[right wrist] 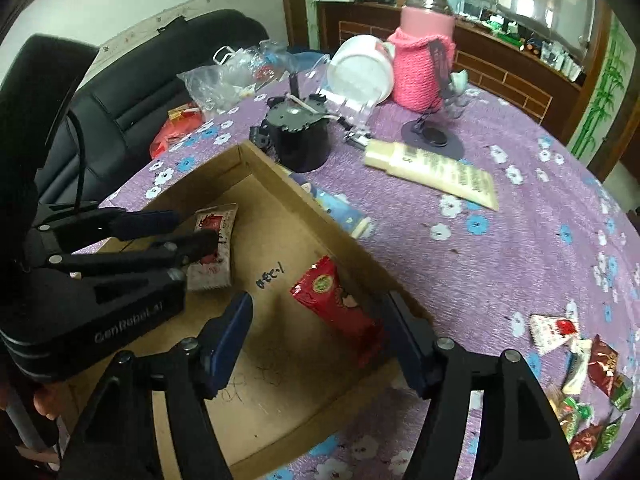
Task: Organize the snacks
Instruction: 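Drop the white packet into the tray with the left gripper while the right drops the red packet, then grasp the pale cake bar with the left gripper while the right grasps the green pea bag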
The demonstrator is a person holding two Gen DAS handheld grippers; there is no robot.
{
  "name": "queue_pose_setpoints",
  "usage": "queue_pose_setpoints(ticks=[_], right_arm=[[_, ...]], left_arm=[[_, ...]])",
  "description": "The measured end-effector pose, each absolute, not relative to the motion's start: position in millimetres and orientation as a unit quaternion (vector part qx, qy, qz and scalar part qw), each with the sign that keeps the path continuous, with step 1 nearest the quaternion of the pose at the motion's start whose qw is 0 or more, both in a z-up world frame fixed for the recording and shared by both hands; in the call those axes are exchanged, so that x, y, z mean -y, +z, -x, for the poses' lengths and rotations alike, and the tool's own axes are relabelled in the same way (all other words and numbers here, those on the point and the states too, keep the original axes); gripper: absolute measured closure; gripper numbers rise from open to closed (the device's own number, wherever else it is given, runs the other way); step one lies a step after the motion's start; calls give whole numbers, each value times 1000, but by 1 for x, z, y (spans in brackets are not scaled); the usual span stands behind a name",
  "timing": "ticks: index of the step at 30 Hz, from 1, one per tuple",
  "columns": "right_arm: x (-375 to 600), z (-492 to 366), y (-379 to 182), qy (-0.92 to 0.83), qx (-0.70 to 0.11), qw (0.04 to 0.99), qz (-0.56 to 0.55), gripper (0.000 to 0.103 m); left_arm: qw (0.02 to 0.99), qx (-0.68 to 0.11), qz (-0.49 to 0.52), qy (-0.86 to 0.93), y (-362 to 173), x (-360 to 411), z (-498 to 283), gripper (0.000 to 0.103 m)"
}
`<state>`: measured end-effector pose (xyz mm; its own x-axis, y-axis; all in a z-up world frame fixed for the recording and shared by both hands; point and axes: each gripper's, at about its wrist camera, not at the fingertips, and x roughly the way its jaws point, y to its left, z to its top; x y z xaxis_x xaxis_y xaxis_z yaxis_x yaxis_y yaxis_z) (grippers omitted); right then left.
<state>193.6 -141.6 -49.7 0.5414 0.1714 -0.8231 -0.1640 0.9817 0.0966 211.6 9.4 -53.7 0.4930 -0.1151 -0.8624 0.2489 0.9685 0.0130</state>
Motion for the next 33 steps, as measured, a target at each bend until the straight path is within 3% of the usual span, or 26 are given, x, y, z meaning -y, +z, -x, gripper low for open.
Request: queue_pose_setpoints(ticks=[16,23,33], right_arm=[[208,-86,-45,60,-457,883,-92,26],[289,-4,-63,-1,-455,881,-128,26],[429,28,-72,-100,-449,875,-147,23]], left_arm=[[875,-458,-81,-139,-29,28,-127,52],[846,-483,-85,-207,-35,109,-81,53],[824,-515,-93,-217,-67,220,-100,53]])
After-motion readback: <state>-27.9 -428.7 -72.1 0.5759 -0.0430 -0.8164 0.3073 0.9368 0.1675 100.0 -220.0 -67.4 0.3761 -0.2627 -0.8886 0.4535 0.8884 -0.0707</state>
